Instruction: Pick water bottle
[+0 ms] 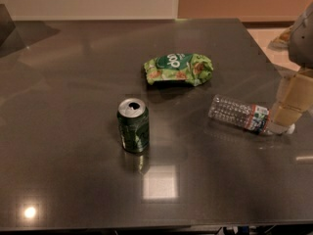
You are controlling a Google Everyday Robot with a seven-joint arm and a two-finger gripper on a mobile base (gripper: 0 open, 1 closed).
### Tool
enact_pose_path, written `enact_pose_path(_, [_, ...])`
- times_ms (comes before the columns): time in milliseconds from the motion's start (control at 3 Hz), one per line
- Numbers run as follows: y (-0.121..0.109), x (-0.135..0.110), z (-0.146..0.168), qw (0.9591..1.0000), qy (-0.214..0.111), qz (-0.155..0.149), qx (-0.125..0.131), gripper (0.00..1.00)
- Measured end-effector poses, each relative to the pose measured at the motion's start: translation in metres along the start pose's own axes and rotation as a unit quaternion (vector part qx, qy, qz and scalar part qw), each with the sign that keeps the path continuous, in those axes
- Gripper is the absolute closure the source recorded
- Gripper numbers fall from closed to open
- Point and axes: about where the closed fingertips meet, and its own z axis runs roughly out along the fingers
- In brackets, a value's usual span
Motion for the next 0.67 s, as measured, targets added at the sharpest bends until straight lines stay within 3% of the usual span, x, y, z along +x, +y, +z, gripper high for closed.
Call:
enact_pose_path(333, [-0.001, 0.0, 0.0, 1.0, 0.0, 0.001, 0.002, 0.0])
enact_pose_path(667, [-0.013, 0.001, 0.005, 0.9994, 0.018, 0.029, 0.006, 0.0])
